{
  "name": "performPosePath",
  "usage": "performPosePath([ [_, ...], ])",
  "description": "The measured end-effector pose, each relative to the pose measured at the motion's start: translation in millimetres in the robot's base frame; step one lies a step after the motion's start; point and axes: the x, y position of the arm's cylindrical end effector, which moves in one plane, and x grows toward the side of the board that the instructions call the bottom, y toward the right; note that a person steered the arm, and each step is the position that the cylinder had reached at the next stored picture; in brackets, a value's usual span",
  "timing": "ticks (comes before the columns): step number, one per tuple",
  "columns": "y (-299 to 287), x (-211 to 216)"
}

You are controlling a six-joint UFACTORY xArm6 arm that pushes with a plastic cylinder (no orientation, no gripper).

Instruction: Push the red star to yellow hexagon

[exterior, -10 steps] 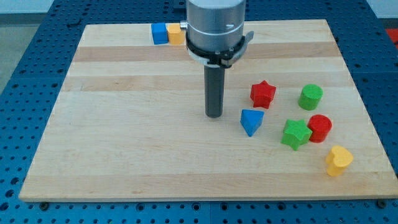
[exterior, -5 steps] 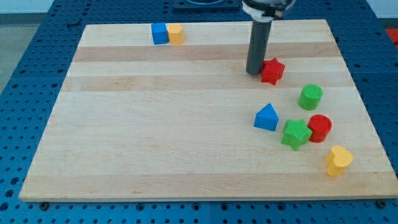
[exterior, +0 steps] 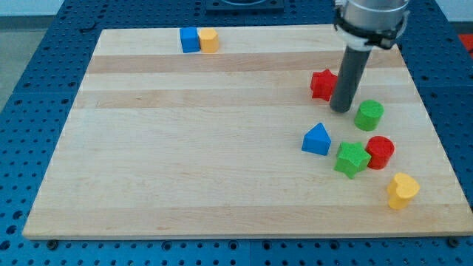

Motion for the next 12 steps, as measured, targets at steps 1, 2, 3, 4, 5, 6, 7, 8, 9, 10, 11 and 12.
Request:
performPosePath([
  [1,-12.0,-27.5],
  [2,-65.8,-34.8],
  [3,-95.7,-62.4],
  [4,-110.0,-99.7],
  [5,-112.1,-116.5],
  [6,-112.1,-119.3],
  [7,-108.3,-122.2],
  [8,-99.5,-134.3],
  [9,-98.2,-154.1],
  [10,-105.2,-167.1],
  [11,-123.0,-167.6],
  [12,-126.1,-168.9],
])
